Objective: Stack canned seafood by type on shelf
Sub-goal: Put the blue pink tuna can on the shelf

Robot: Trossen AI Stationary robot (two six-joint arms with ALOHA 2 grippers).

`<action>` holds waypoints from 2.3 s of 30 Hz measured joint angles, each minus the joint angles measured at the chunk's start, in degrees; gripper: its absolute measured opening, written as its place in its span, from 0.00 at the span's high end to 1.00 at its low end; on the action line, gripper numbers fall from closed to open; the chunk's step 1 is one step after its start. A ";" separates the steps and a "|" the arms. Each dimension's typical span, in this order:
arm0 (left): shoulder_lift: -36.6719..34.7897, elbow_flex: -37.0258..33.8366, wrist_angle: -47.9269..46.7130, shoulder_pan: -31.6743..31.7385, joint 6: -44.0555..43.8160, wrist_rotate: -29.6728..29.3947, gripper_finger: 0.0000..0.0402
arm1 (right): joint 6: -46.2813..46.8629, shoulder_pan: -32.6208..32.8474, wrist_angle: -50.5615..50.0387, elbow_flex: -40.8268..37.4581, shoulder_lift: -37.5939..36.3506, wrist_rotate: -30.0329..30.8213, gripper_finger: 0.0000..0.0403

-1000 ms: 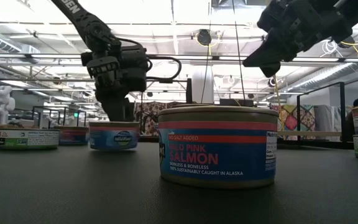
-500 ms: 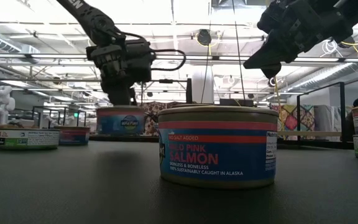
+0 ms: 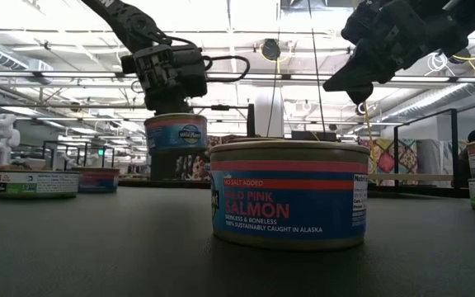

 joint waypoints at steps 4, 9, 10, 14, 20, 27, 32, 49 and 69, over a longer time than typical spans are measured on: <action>0.00 1.23 -0.96 0.00 -0.02 -0.02 1.00 | 0.01 0.00 -0.07 0.00 0.00 -0.01 1.00; -0.02 3.58 -2.46 0.00 0.00 -0.47 1.00 | 0.88 0.00 -0.67 0.00 0.00 -0.03 1.00; -0.02 4.08 -2.94 0.00 0.00 -0.57 1.00 | 1.07 0.00 -0.93 0.00 0.00 -0.03 1.00; -0.02 6.11 -3.92 0.00 0.00 -0.58 1.00 | 1.43 0.00 -2.10 -0.02 0.00 -0.03 1.00; -0.04 8.23 -4.82 0.00 0.11 -0.68 1.00 | 1.35 0.00 -2.13 -0.02 0.00 -0.03 1.00; -0.04 11.30 -4.56 0.00 -1.73 -3.66 1.00 | 0.86 0.00 -2.19 -0.02 0.00 0.75 1.00; -0.04 12.57 -4.37 0.00 -2.08 -5.00 1.00 | 0.86 0.00 -2.43 -0.02 0.00 1.81 1.00; -0.04 12.76 -2.02 0.00 -5.93 -5.25 1.00 | 1.04 0.00 -2.75 -0.02 0.00 1.87 1.00; 7.35 37.09 4.67 1.08 -5.75 -10.91 1.00 | 4.51 -3.30 -9.35 -0.02 -0.04 6.16 1.00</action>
